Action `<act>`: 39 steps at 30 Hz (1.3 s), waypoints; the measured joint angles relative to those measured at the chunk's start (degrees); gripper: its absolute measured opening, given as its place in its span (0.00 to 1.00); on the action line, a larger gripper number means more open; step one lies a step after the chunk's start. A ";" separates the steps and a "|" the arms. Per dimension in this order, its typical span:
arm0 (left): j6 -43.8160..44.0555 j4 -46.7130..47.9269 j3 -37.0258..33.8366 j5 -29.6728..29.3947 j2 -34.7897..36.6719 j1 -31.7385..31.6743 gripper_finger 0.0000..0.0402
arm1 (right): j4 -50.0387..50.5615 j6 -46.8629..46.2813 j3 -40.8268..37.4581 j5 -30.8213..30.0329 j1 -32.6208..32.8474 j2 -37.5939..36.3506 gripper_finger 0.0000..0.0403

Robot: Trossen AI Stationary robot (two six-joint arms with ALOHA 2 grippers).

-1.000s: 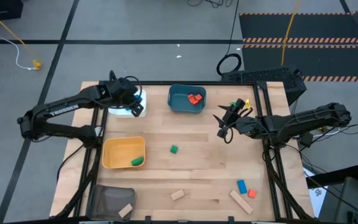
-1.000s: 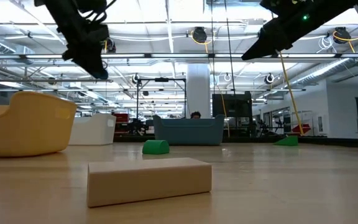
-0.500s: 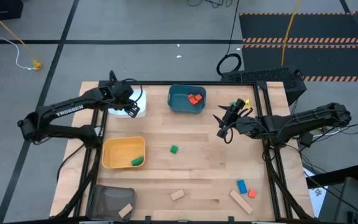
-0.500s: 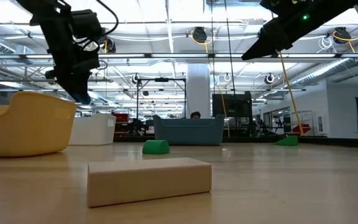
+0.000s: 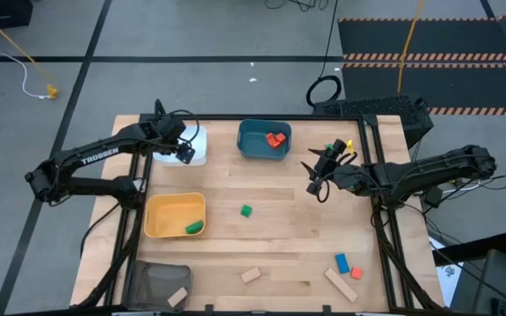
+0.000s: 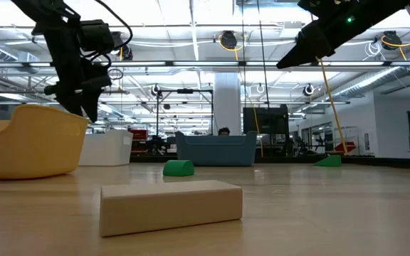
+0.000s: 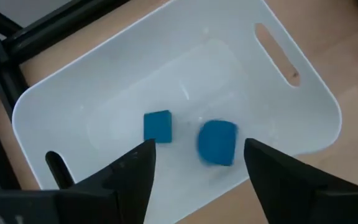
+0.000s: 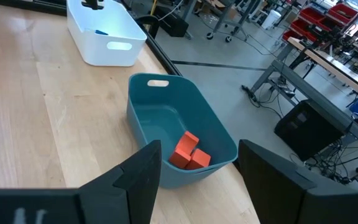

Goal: Sort & place blocks by color
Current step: Put the top blue wooden block into the white bin, then put the bottom green wooden block into the yellow bin

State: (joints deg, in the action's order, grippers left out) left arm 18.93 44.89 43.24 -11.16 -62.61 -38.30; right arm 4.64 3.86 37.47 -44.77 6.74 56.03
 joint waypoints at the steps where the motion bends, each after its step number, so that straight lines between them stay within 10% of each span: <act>1: 0.53 -0.27 0.00 -0.02 0.00 -0.01 0.61 | 0.00 0.00 0.00 0.00 0.00 0.00 0.51; 13: -0.28 -18.02 -0.03 2.19 0.00 9.15 0.48 | 0.00 0.00 0.02 0.02 0.00 0.02 0.51; 25: 8.18 -27.96 -0.03 2.85 -0.28 31.61 0.41 | -0.01 0.00 0.02 0.02 0.00 0.02 0.51; 39: 14.34 -40.78 -0.04 -2.40 -17.51 45.50 0.41 | -0.07 0.00 0.02 0.04 0.00 0.02 0.51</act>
State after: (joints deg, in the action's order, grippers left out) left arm 33.28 4.10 43.20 -13.56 -80.13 7.20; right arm 4.58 3.86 37.50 -44.73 6.74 56.05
